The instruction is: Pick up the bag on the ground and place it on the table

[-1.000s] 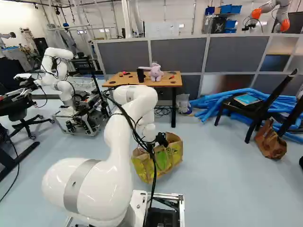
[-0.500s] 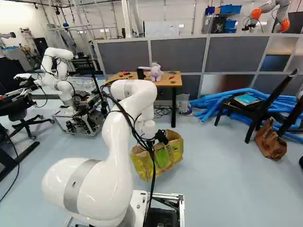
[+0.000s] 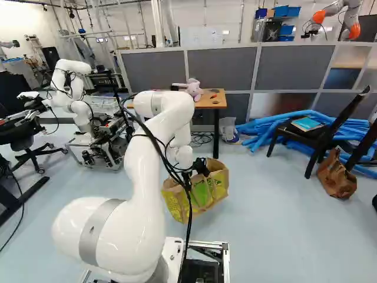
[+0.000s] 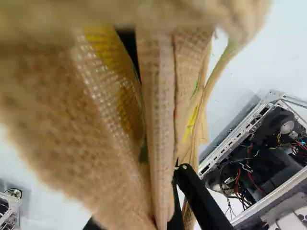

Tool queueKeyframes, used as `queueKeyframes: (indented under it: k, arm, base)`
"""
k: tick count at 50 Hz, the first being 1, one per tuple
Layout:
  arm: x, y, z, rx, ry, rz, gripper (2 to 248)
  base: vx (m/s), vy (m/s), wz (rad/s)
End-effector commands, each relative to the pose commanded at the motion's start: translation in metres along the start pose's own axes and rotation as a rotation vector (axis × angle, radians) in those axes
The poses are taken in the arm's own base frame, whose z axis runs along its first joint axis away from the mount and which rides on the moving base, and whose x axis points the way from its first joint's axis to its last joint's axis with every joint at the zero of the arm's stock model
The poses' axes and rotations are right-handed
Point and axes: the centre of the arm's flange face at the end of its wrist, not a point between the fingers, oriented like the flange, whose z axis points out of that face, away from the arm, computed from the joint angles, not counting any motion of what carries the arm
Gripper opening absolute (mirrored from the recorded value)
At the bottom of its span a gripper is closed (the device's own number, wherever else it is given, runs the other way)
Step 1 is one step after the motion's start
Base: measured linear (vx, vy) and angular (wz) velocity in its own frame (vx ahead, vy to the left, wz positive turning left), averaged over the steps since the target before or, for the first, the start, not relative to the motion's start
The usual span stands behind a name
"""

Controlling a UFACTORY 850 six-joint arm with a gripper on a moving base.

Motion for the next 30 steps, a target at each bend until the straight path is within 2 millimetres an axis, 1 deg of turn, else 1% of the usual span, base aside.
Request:
queueKeyframes:
  k: [30]
  arm:
    - [-0.006,0.007,-0.046,0.022,0.014,-0.001,22]
  base:
    - [0.000,0.000,0.000]
